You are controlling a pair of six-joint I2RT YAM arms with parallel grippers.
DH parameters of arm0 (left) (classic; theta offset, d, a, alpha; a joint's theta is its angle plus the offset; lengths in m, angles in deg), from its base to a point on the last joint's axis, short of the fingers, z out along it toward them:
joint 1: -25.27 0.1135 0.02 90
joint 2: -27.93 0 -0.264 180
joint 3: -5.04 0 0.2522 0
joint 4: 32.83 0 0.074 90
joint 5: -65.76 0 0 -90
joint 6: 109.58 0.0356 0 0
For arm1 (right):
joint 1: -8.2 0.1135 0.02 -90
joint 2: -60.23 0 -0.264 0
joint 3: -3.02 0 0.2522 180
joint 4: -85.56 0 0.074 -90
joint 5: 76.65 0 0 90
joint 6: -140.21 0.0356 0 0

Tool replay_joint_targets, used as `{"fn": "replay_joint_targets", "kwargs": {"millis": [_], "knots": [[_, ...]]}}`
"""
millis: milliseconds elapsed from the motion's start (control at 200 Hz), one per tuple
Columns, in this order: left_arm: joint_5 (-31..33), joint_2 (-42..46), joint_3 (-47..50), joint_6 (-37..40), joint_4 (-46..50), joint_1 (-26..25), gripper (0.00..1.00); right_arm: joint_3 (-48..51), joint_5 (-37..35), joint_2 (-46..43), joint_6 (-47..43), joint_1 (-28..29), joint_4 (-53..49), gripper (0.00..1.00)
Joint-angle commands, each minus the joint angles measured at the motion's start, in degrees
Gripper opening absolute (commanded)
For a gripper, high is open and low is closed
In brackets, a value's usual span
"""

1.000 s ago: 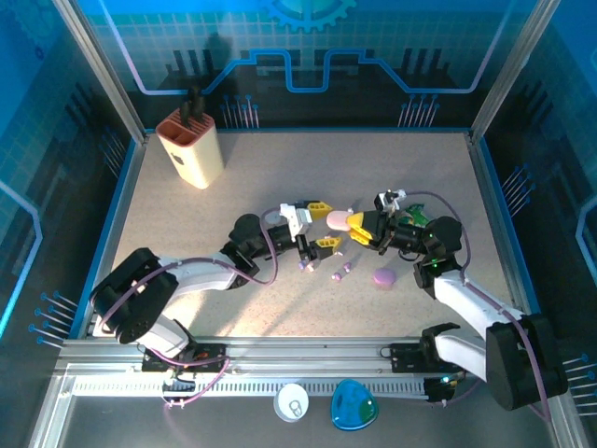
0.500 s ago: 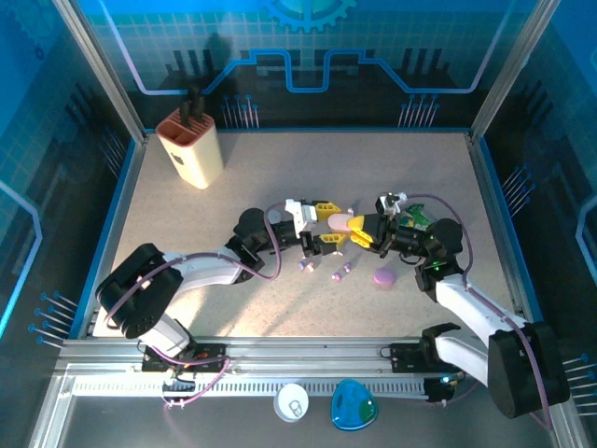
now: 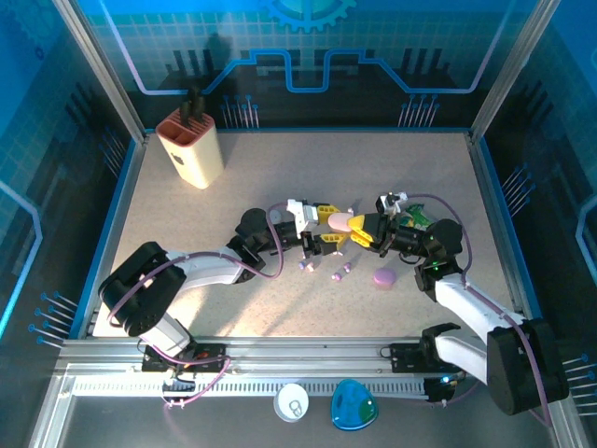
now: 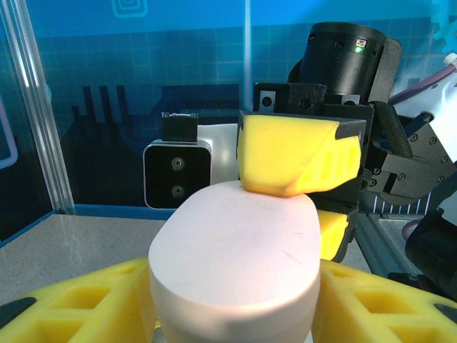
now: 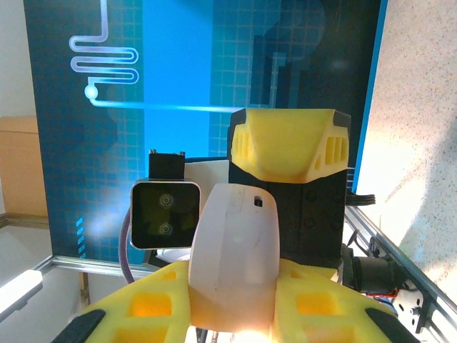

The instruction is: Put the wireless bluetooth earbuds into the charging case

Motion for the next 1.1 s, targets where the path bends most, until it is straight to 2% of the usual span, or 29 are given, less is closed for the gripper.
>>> {"fn": "replay_joint_targets", "kwargs": {"millis": [0, 335, 470, 575, 660, 775, 850, 1015, 1096], "knots": [[-0.94, 0.78, -0.54, -1.74, -2.19, -0.14, 0.54, 0.25, 0.52, -0.79, -1.47, -0.59, 0.03, 0.16], [-2.16, 0.81, -0.71, -2.90, -1.55, -0.13, 0.53, -0.43, 0.77, -2.17, -3.55, -0.58, -3.40, 0.16], [-2.64, 0.74, -0.86, -2.95, -1.35, -0.11, 0.42, -0.48, 0.78, -2.17, -3.43, -0.61, -3.35, 0.16], [-2.73, 0.74, -0.84, -3.09, -1.37, -0.13, 0.37, -0.46, 0.80, -2.26, -3.42, -0.63, -3.40, 0.17], [-2.75, 0.86, -0.72, -3.17, -1.11, -0.13, 0.36, -0.76, 0.68, -2.51, -3.89, -0.69, -3.73, 0.27], [-2.40, 1.48, -0.21, -2.78, -0.40, -0.07, 0.36, -1.96, 0.93, -3.41, -6.21, -1.08, -6.63, 0.53], [-1.79, 2.71, 0.55, -1.73, 1.15, 0.04, 0.37, -3.17, 1.29, -5.05, -10.96, -2.13, -13.23, 0.65], [-0.56, 6.41, 1.92, -1.99, 8.29, 1.50, 0.36, -5.73, -0.50, -9.19, -24.18, -7.19, -32.28, 0.70], [0.05, 7.81, 3.43, -2.11, 8.47, 1.64, 0.37, -9.70, -2.02, -10.46, -35.85, -8.55, -46.20, 0.70]]}}
